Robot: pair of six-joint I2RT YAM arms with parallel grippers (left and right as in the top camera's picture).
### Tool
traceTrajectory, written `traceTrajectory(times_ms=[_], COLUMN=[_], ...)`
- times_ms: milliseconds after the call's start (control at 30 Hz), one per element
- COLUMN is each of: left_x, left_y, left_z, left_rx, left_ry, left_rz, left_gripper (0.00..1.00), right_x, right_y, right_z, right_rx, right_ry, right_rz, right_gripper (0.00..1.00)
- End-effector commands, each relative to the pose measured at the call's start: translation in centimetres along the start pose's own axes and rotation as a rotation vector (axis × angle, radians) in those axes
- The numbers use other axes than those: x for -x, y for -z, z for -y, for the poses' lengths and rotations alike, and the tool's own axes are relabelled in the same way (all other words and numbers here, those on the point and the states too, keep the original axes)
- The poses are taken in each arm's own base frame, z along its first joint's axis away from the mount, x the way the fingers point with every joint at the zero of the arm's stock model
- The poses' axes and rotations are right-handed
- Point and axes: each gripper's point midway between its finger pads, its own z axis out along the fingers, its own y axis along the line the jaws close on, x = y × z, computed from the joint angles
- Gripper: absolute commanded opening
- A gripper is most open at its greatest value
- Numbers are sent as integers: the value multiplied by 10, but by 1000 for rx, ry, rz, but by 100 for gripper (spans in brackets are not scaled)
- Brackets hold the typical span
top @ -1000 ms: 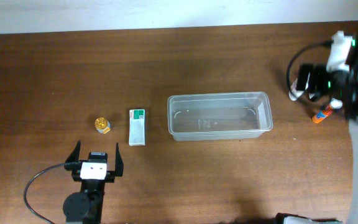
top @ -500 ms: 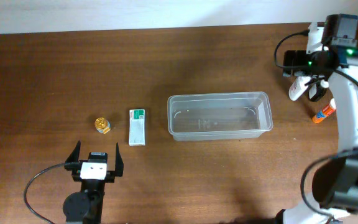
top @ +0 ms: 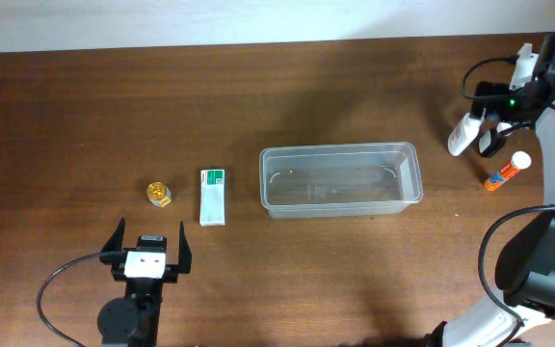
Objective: Pack container
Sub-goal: 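Move the right gripper over the white pump bottle and lower it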
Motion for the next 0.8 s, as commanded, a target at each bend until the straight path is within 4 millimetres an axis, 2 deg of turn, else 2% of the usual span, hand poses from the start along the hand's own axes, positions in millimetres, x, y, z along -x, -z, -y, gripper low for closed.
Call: traceTrajectory(times_ms=[0,200,400,500,767], left_x=[0,0,0,0,0], left_y=[0,0,0,0,0], left_z=[2,2,2,2,2], left_rx=[-10,-10,-11,-11,-10], left_ry=[-8,-8,-8,-8,-8], left_rz=[2,2,2,2,2], left_gripper=[99,99,99,99,99], right_x=[5,-1,-22,-28,-22], right_y=[-2,-15,-47,-57,-63], right_z=[-15,-23,-26,-30,-41], right_rx=[39,53,70,77,84], right_ry=[73,112,128,151,181], right_rz=[4,-26,-114,-136,-110], right_gripper=[100,100,100,100,100])
